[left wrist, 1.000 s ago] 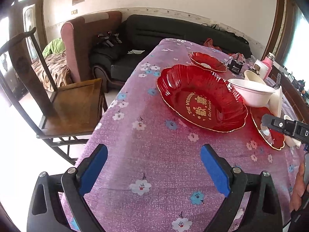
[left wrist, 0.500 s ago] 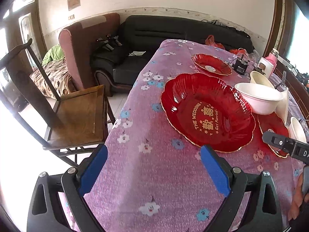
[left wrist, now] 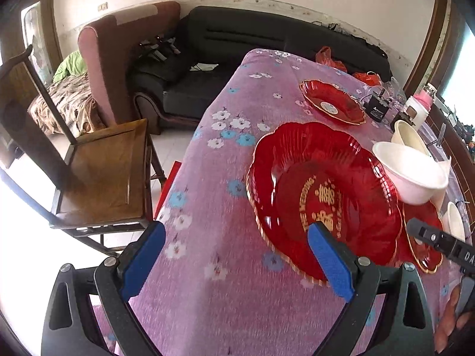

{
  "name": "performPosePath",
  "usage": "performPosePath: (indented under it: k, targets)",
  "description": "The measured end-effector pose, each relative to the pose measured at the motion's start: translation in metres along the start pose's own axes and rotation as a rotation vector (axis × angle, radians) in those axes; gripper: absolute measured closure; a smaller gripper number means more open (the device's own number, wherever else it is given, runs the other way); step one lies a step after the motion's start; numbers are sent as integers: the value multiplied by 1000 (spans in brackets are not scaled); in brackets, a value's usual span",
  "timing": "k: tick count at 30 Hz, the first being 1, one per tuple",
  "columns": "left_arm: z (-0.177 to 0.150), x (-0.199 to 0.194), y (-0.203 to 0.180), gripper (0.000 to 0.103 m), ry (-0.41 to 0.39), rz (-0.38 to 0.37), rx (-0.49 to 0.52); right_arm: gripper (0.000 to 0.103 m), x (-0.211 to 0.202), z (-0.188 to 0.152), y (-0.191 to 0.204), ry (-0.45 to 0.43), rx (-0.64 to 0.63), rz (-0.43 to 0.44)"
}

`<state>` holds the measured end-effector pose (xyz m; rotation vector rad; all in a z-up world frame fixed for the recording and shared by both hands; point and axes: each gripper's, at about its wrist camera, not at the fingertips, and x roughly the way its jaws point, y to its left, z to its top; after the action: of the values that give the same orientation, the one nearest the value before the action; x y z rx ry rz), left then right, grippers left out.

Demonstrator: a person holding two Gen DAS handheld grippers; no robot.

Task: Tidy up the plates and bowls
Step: 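Move the left tool toward the rim of the red wedding plate, then close the left tool on the red wedding plate's rim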

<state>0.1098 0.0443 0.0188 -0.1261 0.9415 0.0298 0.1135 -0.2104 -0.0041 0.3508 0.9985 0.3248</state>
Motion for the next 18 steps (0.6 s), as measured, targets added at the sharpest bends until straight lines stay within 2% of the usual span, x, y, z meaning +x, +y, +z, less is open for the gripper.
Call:
performPosePath:
  k: [3,6,8,11,12,13,15,16,17,18]
  targets:
    - [10,15,-2,7,17,9,11,59,7,5,-1,8,14,-8]
    - [18,35,0,21,55,-2,-4,59,14,10,-3,14,17,-20]
    - [22,47,0,37,84,-22,-13,59,21,13,-4,20,18,-33]
    - [25,66,-2,44,118,-39,-27,63,33,16,-5,34,26,-35]
    - [26,67,-4,46,93,-20,-20,67,36,16,-5,39,25,-39]
    - [28,69,-6,53,95,-18,-12,75,40,17,-5,45,23,-38]
    - [29,69,-10,60,96,-23,-4,87,46,16,-4,57,22,-36]
    - [28,70,-10,74,103,-48,-7,87,48,15,-5,56,26,-29]
    - [28,70,-10,81,112,-72,-12,88,47,14,-4,50,22,-30]
    - [26,69,-11,81,116,-79,-15,88,46,13,-3,48,15,-35]
